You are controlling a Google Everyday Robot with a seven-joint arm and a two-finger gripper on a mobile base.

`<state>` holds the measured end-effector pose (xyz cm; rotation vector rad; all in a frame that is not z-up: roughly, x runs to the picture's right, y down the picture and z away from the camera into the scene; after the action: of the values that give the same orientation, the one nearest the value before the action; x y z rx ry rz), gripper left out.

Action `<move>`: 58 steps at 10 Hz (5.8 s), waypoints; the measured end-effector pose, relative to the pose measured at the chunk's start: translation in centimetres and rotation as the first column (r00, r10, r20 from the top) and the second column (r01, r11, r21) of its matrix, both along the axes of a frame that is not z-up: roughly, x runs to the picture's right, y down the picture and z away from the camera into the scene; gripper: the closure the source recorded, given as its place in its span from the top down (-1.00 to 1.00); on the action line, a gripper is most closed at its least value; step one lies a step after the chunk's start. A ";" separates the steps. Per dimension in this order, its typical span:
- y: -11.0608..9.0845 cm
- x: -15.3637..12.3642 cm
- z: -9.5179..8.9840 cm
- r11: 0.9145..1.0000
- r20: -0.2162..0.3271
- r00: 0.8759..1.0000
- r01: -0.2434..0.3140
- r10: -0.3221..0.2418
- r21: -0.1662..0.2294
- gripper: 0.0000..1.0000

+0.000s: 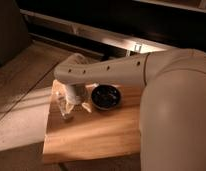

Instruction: Place the ceramic cup in the ceramic bowl

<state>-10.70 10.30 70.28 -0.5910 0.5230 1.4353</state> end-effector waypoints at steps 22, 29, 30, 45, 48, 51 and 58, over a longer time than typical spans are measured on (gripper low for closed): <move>-18.9 1.4 5.1 0.856 0.205 0.956 0.077 -0.208 0.511 0.30; -22.1 -2.4 14.5 0.868 0.393 0.899 -0.030 -0.194 0.497 0.30; -22.2 -2.3 14.7 0.868 0.393 0.899 -0.030 -0.194 0.496 0.30; -22.2 -4.8 25.0 0.904 0.433 0.872 0.026 -0.229 0.427 0.30; -22.2 -3.1 27.3 0.909 0.397 0.887 0.060 -0.238 0.412 0.30; -20.3 -3.0 28.9 0.936 0.416 0.888 0.045 -0.197 0.348 0.30; -20.2 -7.2 30.4 0.951 0.522 0.842 -0.035 -0.138 0.308 -0.88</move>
<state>-17.92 -9.93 100.67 -0.6871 -0.1349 1.1924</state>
